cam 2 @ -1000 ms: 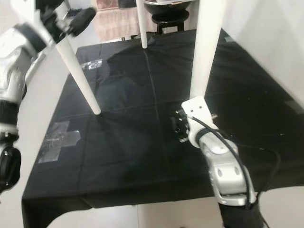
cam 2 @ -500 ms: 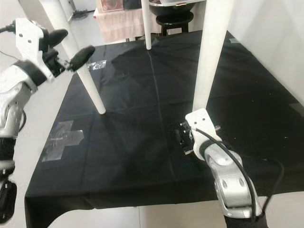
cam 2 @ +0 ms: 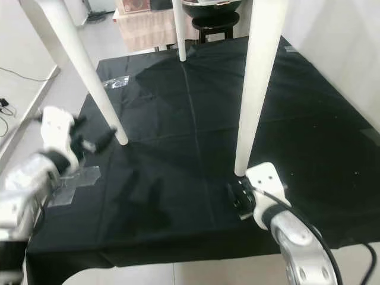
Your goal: Building children table
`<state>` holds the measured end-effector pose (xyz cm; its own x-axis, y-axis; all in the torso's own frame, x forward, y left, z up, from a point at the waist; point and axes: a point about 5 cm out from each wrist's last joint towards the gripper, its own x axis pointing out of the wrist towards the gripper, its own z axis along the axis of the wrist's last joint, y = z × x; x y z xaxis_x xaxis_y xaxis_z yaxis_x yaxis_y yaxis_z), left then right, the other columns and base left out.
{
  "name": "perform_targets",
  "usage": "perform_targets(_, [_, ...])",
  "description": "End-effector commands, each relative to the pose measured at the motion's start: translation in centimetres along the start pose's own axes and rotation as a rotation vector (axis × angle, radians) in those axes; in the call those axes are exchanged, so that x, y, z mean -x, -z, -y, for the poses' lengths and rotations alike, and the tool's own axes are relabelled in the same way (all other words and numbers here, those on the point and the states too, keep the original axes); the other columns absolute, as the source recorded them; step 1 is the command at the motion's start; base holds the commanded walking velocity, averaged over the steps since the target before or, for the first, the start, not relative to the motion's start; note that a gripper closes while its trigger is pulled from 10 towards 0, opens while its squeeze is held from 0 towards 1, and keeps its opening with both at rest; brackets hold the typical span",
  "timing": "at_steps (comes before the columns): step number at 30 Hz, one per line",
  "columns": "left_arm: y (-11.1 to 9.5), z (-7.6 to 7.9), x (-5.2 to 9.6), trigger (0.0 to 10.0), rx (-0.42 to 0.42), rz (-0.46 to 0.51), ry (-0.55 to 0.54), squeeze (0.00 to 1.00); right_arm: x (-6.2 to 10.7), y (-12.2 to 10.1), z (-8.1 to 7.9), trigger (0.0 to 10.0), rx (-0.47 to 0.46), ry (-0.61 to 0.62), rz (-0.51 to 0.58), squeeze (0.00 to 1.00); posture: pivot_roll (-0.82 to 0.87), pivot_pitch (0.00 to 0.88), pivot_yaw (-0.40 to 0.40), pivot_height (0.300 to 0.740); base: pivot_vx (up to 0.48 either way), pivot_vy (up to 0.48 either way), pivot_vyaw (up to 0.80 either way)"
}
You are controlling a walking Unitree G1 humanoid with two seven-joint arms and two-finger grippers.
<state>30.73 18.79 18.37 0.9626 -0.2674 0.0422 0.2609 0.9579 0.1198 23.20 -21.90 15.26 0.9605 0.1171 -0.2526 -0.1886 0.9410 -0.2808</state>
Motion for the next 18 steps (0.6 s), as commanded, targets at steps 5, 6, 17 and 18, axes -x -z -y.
perform_targets(5, [2.1,1.4,1.4,10.0,0.002,-0.067,-0.030,0.00,-0.3,-0.7,-1.9,10.0,-0.052,-0.028,0.113,0.00,-0.12,0.110,0.111,0.740,0.000,0.000,0.00])
perform_targets(6, [2.3,1.6,1.5,10.0,0.003,-0.077,-0.031,0.00,-0.4,-0.8,-2.1,10.0,-0.064,-0.030,0.125,0.00,-0.12,0.110,0.111,0.740,0.000,0.000,0.00])
perform_targets(17, [4.3,3.0,2.1,10.0,0.017,-0.133,-0.059,0.00,-3.4,-2.8,-4.2,10.0,-0.102,-0.079,0.258,0.00,-0.10,0.055,0.089,0.740,-0.235,0.000,0.00])
perform_targets(18, [4.4,3.1,2.2,10.0,0.018,-0.136,-0.061,0.00,-3.7,-2.7,-4.5,10.0,-0.100,-0.080,0.258,0.00,-0.09,0.052,0.087,0.740,-0.349,0.000,0.00])
